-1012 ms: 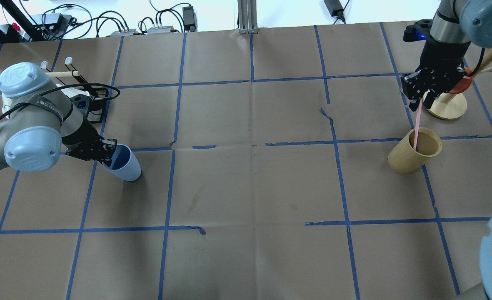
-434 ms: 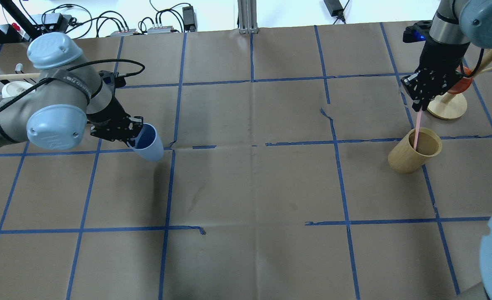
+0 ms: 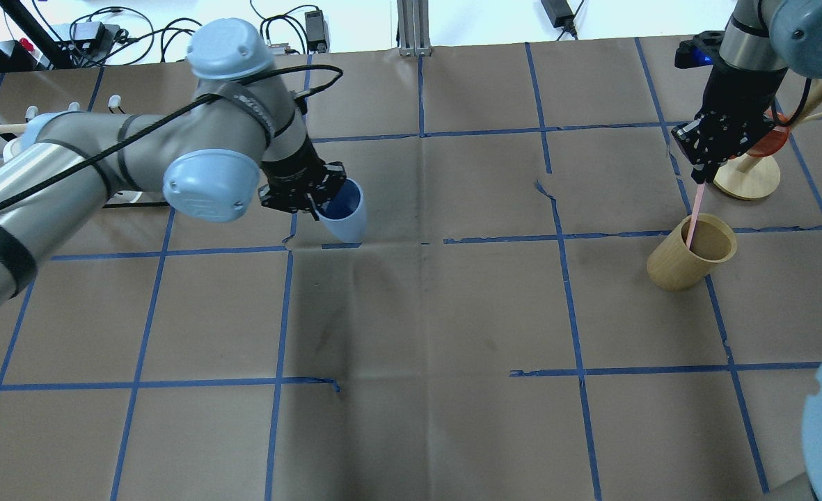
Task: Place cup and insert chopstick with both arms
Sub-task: 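Slide the blue cup toward the table center with the left gripper, then release the blue cup with the left gripper while the right lifts the chopstick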
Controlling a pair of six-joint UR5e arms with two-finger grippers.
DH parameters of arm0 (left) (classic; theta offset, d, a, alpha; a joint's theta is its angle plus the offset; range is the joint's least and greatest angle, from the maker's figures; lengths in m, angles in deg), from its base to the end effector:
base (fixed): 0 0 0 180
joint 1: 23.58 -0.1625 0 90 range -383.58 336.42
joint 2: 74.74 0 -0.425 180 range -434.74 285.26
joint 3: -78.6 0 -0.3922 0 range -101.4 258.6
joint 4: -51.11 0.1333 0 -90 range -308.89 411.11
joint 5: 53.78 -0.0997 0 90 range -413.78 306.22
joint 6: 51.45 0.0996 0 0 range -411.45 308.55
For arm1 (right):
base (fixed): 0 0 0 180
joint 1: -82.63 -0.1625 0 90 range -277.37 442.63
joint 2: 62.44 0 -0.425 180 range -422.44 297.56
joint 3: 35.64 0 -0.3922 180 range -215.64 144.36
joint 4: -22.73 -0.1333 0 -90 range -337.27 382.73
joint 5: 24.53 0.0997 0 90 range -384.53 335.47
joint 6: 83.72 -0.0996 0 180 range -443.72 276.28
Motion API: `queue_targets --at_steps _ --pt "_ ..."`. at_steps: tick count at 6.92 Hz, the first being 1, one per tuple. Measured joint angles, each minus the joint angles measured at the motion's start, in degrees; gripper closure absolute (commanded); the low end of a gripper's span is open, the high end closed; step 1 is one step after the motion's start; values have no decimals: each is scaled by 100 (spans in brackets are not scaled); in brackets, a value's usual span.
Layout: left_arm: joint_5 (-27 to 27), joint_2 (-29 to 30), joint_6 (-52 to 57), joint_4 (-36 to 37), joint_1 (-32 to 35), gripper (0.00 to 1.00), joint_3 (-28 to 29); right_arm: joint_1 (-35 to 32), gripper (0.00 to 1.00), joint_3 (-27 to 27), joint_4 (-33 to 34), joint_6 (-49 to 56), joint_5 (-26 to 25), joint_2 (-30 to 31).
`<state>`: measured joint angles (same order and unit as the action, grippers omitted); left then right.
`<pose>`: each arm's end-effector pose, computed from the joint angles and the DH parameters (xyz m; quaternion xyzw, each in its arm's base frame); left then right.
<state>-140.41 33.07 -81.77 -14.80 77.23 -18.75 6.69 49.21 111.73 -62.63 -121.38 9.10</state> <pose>-0.2460 -0.5464 0.2991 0.1696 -0.9850 -0.0191 0.0243 -0.0252 -0.6003 0.3549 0.0682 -0.9881 -0.1364 0.0190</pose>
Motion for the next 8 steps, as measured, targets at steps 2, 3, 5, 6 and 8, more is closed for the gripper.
queue_targets --at_steps 2,3,5,6,8 --pt "120 432 -1270 333 641 97 170 0 95 -258 -151 0 -12 39" --pt "140 583 -1524 543 778 73 189 0 95 -565 -453 0 -14 52" --pt "105 703 -1590 691 905 0 197 -11 95 -1407 -1106 0 10 59" --pt "89 708 -1494 708 912 0 202 -28 95 -1838 -1291 0 55 60" --pt "96 561 -1200 638 875 0 337 -182 94 -2360 -1400 -124 295 76"
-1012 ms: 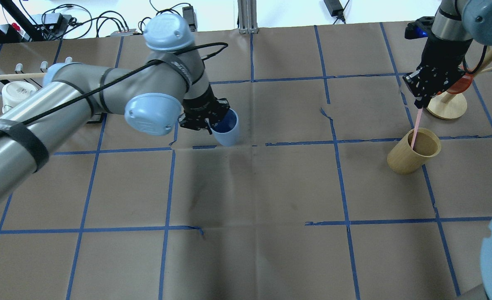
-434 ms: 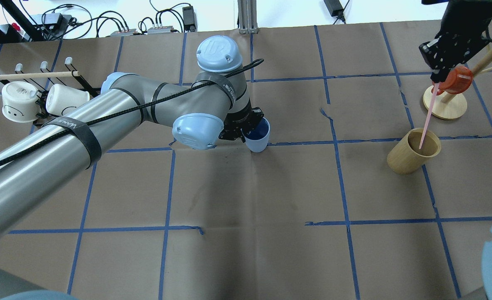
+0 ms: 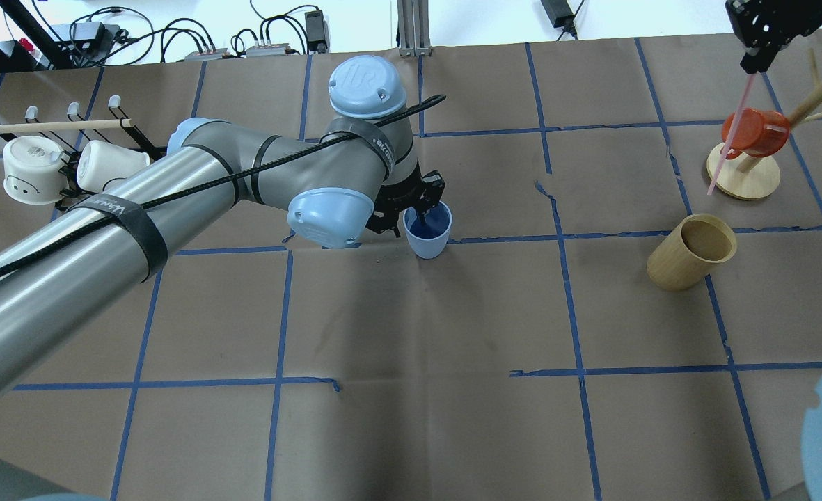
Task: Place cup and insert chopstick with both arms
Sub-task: 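Release the blue cup with the left gripper while the right lifts the chopstick, then carry the pink chopstick over the blue cup with the right gripper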
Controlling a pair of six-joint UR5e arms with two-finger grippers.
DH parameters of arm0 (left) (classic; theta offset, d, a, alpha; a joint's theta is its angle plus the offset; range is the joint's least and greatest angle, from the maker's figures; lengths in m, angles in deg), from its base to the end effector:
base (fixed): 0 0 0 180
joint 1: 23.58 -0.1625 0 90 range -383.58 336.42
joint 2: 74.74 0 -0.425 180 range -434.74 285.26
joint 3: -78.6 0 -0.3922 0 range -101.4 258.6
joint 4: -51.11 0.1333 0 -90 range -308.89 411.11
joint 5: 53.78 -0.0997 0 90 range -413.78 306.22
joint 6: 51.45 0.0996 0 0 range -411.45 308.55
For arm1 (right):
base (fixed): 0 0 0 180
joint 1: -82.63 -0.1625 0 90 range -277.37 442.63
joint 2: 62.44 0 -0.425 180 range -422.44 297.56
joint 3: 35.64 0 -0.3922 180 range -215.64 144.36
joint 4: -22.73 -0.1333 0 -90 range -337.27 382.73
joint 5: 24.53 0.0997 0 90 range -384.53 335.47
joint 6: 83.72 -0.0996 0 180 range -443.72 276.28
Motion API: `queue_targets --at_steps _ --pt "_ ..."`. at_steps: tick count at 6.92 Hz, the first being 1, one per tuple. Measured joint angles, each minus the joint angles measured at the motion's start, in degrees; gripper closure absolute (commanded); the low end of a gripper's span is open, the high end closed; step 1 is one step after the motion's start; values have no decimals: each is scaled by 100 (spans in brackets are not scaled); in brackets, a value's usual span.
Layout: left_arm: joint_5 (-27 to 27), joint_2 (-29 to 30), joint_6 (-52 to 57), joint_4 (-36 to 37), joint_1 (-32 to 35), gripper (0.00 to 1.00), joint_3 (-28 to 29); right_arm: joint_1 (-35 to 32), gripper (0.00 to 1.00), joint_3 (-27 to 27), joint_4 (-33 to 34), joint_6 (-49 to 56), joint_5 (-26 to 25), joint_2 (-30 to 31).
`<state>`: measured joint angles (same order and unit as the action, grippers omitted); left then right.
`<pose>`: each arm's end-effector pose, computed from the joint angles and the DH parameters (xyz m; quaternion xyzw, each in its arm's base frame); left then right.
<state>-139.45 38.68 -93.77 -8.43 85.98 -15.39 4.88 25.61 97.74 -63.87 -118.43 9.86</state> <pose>-0.3409 -0.5389 0.2781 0.1961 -0.9795 0.0034 0.0461 -0.0051 -0.6198 0.5366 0.0674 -0.9966 -0.0424 0.0232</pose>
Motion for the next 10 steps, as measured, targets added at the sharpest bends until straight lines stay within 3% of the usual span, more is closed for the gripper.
queue_targets --at_steps 1,3,5,7,10 --pt "19 -126 172 -346 -64 0 288 -199 94 -132 -3 -261 106 24" --pt "13 -379 972 -1727 -319 0 1188 -710 95 -267 23 -1073 486 73" --pt "-15 -872 2598 -3283 -828 0 1877 -1470 95 -263 224 -2060 690 31" --pt "-216 -1256 3752 -3757 -1221 0 2013 -2137 95 -143 573 -2923 902 -21" --pt "-502 -1631 4177 -3729 -1543 0 1582 -2568 95 637 1668 -3495 1031 15"
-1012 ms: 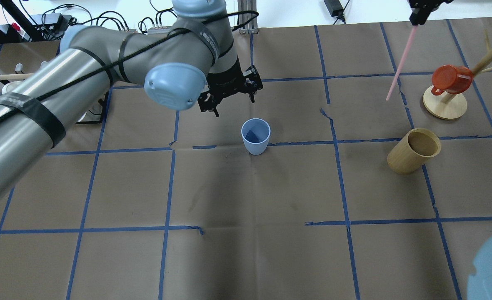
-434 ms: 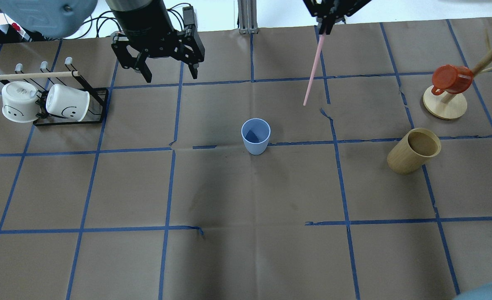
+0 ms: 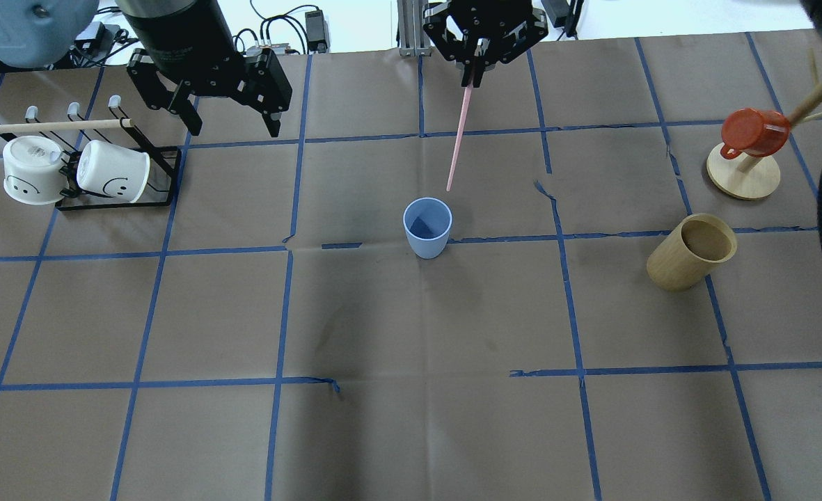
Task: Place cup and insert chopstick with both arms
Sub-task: 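Carry the pink chopstick over the blue cup with the right gripper, then lower the chopstick into the blue cup and open the right gripper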
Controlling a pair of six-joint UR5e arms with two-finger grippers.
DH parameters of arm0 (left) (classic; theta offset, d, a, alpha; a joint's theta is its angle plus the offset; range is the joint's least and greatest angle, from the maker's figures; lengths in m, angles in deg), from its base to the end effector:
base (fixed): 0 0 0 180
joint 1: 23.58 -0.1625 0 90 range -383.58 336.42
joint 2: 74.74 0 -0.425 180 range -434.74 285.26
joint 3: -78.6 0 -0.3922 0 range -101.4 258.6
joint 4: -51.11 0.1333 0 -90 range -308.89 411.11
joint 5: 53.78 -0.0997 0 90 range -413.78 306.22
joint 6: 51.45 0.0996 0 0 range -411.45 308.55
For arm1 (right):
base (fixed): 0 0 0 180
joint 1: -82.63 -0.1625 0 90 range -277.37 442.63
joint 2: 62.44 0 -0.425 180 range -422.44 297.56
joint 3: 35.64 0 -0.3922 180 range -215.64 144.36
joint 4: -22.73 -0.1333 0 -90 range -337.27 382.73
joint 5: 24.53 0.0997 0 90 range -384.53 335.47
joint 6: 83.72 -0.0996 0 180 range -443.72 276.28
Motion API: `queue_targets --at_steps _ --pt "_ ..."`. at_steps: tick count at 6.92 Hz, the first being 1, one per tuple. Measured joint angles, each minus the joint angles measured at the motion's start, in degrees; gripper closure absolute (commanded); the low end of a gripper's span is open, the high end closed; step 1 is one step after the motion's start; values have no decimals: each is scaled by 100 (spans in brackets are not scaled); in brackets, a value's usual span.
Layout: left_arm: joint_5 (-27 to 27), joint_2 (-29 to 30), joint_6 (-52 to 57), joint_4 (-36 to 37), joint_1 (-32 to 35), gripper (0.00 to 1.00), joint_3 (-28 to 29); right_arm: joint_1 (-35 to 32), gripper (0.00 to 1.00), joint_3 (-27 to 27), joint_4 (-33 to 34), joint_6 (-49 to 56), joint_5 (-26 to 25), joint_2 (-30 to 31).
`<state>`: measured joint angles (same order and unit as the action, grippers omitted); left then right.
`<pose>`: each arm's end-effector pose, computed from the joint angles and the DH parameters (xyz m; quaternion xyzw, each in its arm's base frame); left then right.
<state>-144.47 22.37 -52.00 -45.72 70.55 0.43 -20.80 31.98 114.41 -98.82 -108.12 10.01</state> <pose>-0.1706 -0.5285 0.5133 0.0313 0.9993 0.0182 0.0068 0.2866 -0.5785 0.5137 0.0114 0.9968 -0.0412 0.0681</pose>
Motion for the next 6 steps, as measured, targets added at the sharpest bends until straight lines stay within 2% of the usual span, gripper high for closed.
queue_targets --at_steps 2,4,5,6 --pt "84 -485 -55 405 -81 0 -686 -58 95 499 693 -168 86 -13" --pt "58 -698 -68 665 -94 0 -926 -78 94 839 1100 -267 216 -50" --pt "50 -720 -68 673 -96 0 -938 -80 90 1002 1254 -291 274 -56" --pt "45 -729 -70 672 -96 0 -946 -81 49 1149 1357 -316 298 -59"
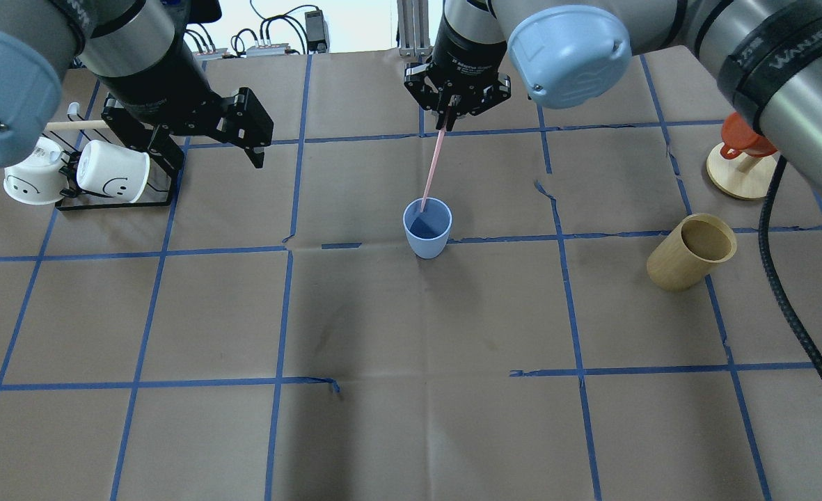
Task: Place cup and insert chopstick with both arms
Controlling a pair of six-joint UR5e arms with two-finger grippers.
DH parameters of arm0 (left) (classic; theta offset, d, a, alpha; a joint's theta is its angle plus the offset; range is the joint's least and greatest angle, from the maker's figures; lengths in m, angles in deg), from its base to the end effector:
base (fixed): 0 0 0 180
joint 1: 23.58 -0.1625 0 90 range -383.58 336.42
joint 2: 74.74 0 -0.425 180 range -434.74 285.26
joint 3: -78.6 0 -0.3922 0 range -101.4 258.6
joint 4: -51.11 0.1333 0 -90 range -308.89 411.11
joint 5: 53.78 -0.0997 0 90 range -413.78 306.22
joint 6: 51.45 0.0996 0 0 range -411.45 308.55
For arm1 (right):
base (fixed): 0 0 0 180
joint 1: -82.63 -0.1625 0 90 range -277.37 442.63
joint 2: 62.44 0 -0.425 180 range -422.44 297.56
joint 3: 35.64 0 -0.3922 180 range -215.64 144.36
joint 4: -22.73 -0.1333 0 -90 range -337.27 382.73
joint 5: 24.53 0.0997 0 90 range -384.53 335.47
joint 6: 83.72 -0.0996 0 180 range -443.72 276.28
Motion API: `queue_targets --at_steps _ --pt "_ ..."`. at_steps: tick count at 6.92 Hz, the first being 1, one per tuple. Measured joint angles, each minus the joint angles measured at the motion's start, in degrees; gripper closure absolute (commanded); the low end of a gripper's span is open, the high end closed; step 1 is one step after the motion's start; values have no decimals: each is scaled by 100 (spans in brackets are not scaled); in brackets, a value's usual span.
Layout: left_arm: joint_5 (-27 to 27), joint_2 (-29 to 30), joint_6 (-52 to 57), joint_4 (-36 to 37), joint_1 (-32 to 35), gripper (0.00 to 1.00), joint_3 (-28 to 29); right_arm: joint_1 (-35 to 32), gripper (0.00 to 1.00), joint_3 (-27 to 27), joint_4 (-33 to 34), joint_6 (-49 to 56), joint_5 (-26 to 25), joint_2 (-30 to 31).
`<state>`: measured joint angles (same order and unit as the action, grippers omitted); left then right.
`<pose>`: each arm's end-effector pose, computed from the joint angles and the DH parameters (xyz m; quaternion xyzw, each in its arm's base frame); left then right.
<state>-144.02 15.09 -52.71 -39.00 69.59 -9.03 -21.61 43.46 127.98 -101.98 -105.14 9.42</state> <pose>-0.1600 -0.4863 0.5096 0.0166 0.9996 -0.0213 0.0013 0.3009 -0.5776 0.4335 0.0292 0.9938 -0.0440 0.0979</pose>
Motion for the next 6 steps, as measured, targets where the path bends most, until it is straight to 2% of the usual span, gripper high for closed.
queue_targets --at_steps 1,2,6 --pt "-5 -8 -1 -4 0 0 -13 0 8 81 46 -69 7 -6" --pt "-7 -11 0 -6 0 0 -27 0 1 113 90 -158 8 -18" --pt "-2 -12 -4 -76 0 0 -4 80 1 155 115 -67 -166 106"
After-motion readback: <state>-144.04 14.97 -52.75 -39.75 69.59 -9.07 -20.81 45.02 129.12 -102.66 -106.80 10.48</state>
